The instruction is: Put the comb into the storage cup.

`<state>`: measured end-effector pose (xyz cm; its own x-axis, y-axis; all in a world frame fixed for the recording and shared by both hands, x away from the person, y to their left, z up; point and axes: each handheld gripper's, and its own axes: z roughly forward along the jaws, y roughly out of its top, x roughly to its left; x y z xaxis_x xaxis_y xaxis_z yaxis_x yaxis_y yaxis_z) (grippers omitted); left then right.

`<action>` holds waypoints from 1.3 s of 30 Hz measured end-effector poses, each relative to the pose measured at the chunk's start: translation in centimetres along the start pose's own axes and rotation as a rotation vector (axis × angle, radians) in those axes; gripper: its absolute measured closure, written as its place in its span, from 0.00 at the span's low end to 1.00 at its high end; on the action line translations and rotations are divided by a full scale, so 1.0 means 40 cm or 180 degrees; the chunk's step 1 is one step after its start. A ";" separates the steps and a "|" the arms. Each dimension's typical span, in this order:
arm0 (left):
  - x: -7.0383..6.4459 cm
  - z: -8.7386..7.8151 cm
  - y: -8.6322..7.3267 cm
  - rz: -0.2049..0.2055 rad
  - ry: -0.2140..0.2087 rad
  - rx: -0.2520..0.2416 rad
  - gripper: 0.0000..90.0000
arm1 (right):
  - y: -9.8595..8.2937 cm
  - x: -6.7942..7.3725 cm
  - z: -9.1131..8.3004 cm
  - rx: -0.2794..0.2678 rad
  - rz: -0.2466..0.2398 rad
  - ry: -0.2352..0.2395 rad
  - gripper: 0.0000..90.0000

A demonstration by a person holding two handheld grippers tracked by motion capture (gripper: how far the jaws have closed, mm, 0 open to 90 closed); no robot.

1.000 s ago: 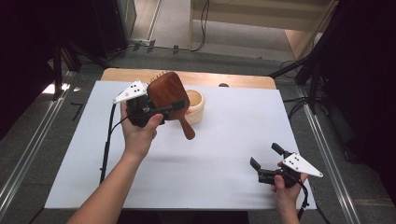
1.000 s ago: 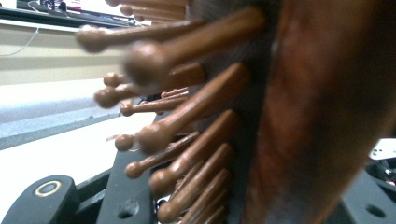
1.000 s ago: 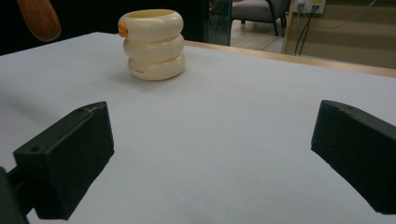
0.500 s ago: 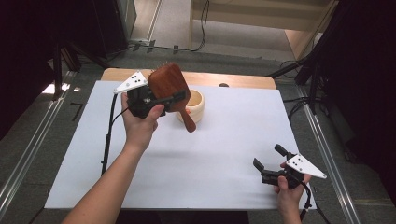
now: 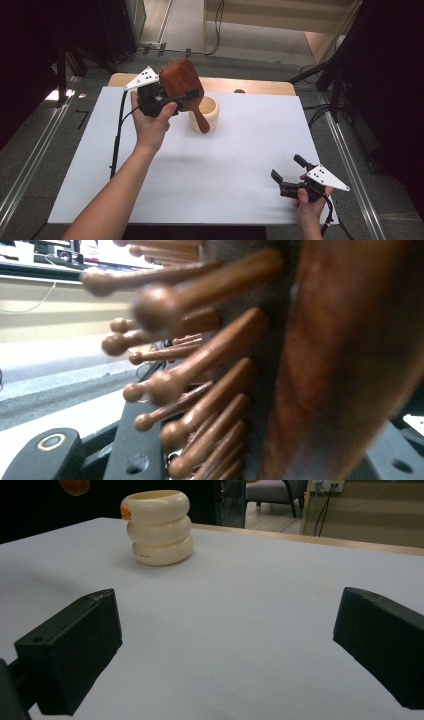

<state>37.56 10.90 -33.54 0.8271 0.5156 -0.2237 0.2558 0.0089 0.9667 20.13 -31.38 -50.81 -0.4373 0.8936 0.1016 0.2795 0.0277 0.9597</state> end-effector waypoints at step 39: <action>0.064 0.072 0.038 0.0004 0.0258 -0.0054 0.61 | -0.001 -0.001 0.003 -0.0001 0.0012 0.0005 0.00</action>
<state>41.52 9.77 -33.01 0.7840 0.5834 -0.2122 0.2456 0.0225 0.9691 20.22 -31.36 -50.89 -0.4376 0.8930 0.1055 0.2810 0.0243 0.9594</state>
